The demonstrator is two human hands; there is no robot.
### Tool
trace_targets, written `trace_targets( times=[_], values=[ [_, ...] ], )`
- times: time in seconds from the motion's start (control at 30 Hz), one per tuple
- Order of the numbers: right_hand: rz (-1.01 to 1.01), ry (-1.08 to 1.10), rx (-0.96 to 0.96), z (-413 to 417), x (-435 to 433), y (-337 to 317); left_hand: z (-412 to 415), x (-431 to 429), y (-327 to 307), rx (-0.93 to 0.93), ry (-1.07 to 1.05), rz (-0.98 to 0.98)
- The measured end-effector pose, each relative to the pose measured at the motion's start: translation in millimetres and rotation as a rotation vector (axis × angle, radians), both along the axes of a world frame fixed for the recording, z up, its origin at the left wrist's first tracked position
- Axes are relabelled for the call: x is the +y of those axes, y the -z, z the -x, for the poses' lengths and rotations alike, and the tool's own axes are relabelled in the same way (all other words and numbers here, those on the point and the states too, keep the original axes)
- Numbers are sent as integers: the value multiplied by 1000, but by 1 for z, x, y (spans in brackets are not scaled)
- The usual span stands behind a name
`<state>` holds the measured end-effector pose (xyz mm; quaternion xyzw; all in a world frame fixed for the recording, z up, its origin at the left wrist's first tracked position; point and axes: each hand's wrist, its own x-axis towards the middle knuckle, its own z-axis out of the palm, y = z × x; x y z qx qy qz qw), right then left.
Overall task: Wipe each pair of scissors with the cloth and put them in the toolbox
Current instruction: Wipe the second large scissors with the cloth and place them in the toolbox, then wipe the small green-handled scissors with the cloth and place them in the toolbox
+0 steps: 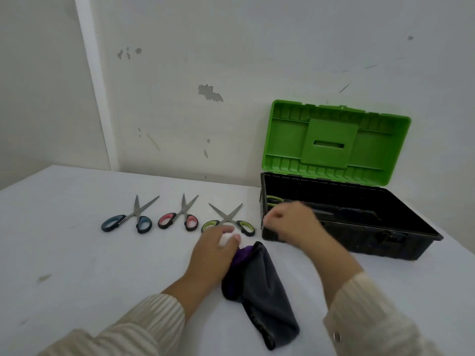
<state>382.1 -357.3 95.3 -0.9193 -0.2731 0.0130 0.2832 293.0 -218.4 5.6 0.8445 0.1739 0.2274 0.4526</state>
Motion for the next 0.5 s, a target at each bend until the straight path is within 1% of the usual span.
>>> trace_targets(
  times=[0.03,0.07,0.1,0.13,0.17,0.23,0.27,0.3,0.37,0.4,0.5],
  values=[
    [37,-46,61,24,4,8,-4,7,-3,-74,-57,-40],
    [69,-61,97,44,8,19,-11,16,-4,-112,-107,-149],
    [83,-57,114,62,10,28,-19,25,-6,-107,-130,-263],
    [92,-45,121,75,12,38,-25,32,-8,-46,-123,-354],
    [105,-32,109,86,14,47,-33,37,-9,61,-98,-434],
    [140,-12,38,95,16,58,-47,40,-9,347,-35,-659],
    [137,1,5,95,17,61,-52,39,-11,467,-10,-786],
    [127,5,-20,95,17,61,-57,37,-13,543,8,-884],
    [138,-4,-61,91,18,62,-65,35,-18,605,14,-968],
    [149,-8,-72,89,19,62,-68,35,-20,613,13,-969],
    [152,-31,-90,84,17,63,-74,35,-22,616,12,-851]
  ],
)
